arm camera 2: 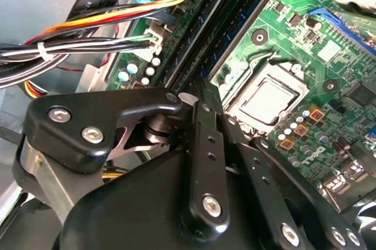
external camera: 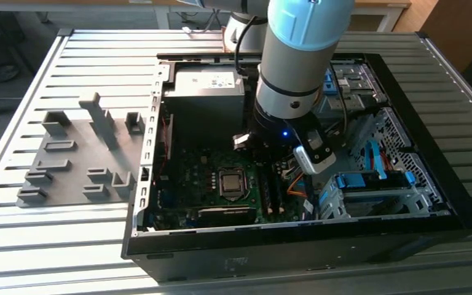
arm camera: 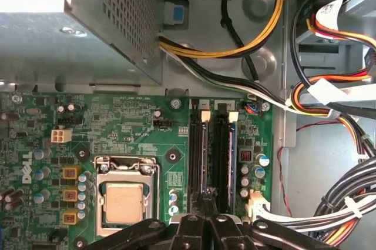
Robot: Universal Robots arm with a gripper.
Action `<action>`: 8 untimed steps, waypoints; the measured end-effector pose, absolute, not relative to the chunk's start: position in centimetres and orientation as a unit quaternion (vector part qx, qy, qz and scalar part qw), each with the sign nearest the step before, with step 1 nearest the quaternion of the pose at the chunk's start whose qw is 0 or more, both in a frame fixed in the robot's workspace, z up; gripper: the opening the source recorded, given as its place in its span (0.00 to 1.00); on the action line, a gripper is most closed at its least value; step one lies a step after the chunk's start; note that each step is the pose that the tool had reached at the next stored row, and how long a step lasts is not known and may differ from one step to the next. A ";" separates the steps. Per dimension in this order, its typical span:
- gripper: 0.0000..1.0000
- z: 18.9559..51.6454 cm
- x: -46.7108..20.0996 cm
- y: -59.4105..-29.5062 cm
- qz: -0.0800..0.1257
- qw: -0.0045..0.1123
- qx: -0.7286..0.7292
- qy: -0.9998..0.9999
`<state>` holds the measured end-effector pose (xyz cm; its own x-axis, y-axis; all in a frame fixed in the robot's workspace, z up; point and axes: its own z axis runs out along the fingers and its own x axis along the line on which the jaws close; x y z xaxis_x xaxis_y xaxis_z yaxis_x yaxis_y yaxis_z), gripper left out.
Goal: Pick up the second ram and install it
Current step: 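Press down the second ram until it locks into place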
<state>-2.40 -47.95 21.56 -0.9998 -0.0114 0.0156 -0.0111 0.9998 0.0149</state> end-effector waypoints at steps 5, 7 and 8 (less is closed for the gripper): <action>0.11 22.1 -2.4 -47.9 -0.010 0.007 0.006 -1.000; 0.11 22.8 -2.4 -47.9 -0.008 0.008 0.006 -1.000; 0.11 23.0 -2.4 -47.9 -0.008 0.008 0.006 -1.000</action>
<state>-2.39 -47.93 22.99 -0.9998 -0.0114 0.0151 -0.0112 0.9998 0.0167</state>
